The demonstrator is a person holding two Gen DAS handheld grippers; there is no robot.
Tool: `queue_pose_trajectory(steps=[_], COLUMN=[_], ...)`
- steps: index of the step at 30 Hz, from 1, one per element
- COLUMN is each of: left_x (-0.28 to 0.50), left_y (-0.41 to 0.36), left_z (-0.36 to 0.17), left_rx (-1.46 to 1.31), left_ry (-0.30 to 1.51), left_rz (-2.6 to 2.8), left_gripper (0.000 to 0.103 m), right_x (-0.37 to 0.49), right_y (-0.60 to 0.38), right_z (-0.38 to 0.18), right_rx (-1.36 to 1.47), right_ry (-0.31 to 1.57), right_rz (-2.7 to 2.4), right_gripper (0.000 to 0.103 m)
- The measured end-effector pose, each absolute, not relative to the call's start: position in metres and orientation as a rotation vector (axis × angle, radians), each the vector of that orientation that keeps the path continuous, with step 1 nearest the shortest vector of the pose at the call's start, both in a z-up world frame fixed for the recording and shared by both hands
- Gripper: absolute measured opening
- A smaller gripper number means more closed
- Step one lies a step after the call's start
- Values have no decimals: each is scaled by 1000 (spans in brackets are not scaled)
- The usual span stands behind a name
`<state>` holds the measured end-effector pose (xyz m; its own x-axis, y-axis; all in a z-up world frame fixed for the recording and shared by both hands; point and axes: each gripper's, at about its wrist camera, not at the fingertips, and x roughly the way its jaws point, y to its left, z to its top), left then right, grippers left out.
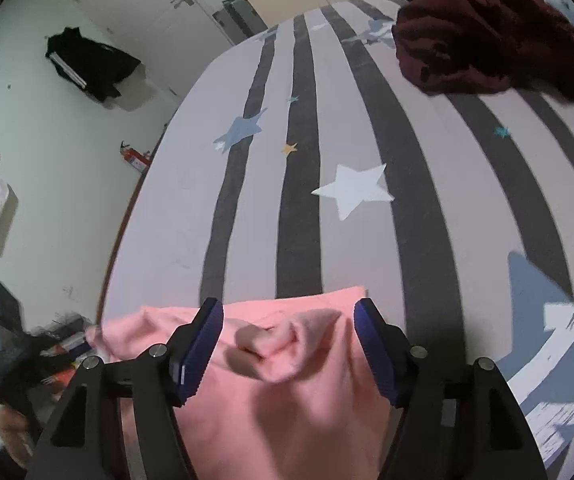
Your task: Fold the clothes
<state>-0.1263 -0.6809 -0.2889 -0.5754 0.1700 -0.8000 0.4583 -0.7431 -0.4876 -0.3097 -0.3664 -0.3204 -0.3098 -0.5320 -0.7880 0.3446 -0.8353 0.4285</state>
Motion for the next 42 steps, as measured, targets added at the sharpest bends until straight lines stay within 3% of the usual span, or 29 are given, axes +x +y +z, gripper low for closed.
queue_pose_trajectory(steps=[6, 7, 8, 9, 10, 11, 13, 23, 30, 35, 42], left_x=[-118, -114, -109, -110, -113, -117, -125, -169, -153, -140, -136], left_y=[-663, -656, -649, -640, -631, -622, -623, -644, -652, -625, -627], left_z=[-266, -260, -254, -255, -260, -265, -277, -339, -304, -291, -330], left_rx=[1308, 1286, 1262, 1285, 1327, 1368, 1397, 1492, 1352, 1374, 1474], left_ry=[776, 707, 638, 588, 546, 503, 496, 528, 568, 528, 459], left_rz=[-2529, -2557, -2584, -2594, -2596, -2598, -2582, -2482, -2510, -2592, -2547], left_gripper=[97, 82, 54, 39, 17, 7, 2, 2, 2, 2, 2], right_x=[-280, -273, -267, -262, -258, -256, -255, -315, -343, -300, -264], right_y=[-383, -387, -391, -397, -403, -408, -414, -420, -382, -374, -399], right_z=[-292, -290, -288, -291, -296, -302, -314, -359, -346, -320, -359], right_rx=[1219, 1195, 1177, 1176, 1183, 1190, 1208, 1298, 1305, 1180, 1227], right_ry=[-30, -9, 17, 54, 96, 128, 168, 154, 17, 71, 190], right_rz=[-2217, -2199, -2180, -2159, -2137, -2130, -2133, -2227, -2358, -2334, -2276], right_gripper=[64, 63, 54, 49, 37, 27, 21, 12, 15, 15, 14])
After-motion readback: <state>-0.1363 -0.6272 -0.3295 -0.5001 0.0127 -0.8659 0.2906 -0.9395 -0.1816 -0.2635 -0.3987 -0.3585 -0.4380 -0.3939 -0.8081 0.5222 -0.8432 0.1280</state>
